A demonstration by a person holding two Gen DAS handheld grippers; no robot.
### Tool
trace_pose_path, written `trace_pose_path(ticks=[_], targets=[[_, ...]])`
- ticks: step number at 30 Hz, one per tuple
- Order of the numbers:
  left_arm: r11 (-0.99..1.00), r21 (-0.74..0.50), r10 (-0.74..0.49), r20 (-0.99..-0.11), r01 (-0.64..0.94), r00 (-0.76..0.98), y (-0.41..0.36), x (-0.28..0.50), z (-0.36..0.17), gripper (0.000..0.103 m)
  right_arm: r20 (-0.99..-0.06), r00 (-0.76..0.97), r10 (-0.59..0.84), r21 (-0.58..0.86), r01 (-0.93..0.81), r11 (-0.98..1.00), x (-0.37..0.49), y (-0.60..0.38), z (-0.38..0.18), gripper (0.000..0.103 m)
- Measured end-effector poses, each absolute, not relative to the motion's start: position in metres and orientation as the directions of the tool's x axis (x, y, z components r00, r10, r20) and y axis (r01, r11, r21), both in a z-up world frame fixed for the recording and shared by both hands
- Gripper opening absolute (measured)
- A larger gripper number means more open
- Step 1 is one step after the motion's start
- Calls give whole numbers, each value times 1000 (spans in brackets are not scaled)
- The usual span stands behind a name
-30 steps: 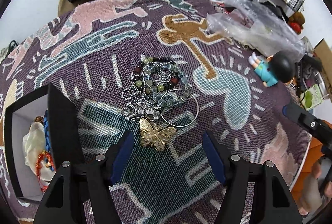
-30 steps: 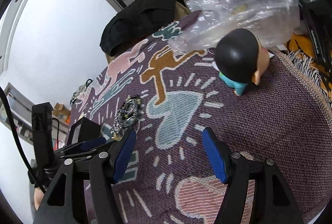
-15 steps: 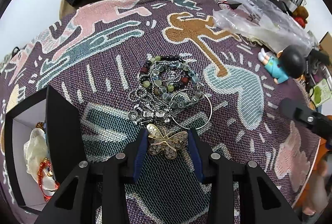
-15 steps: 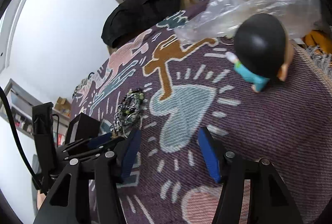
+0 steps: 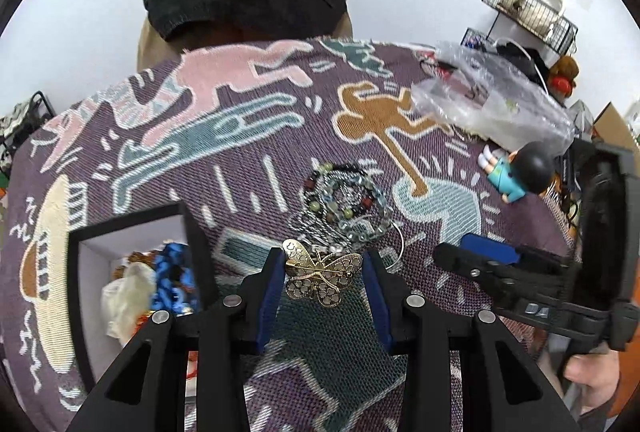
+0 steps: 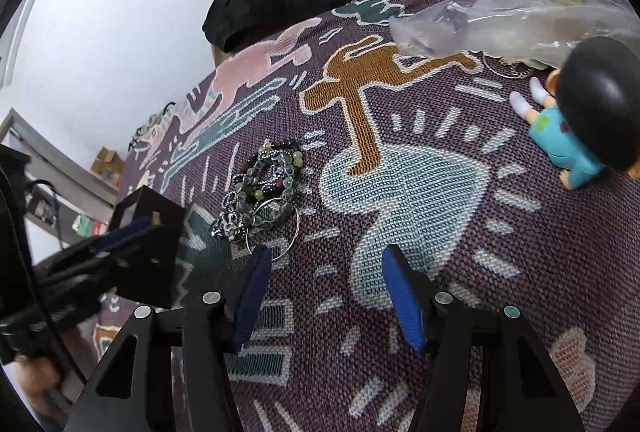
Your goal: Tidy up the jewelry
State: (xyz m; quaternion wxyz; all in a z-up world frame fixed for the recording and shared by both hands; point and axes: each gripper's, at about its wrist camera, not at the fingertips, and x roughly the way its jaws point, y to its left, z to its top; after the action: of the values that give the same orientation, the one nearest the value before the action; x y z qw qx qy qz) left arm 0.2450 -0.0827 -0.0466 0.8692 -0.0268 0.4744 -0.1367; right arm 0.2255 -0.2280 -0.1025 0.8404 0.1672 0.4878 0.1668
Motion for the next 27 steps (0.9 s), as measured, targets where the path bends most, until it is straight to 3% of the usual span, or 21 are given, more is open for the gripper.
trace_pose_path(ticks=[13,27], targets=[[964,-219,-265,-759,151,594,-35,228,-11,41,-813,417,407,328,-249,911,239,-195,-89,60],[963,-256,-255,-749,88,612,14,217,-15,41,-890,338,305,142,-432,891,251,-137,-104,64]])
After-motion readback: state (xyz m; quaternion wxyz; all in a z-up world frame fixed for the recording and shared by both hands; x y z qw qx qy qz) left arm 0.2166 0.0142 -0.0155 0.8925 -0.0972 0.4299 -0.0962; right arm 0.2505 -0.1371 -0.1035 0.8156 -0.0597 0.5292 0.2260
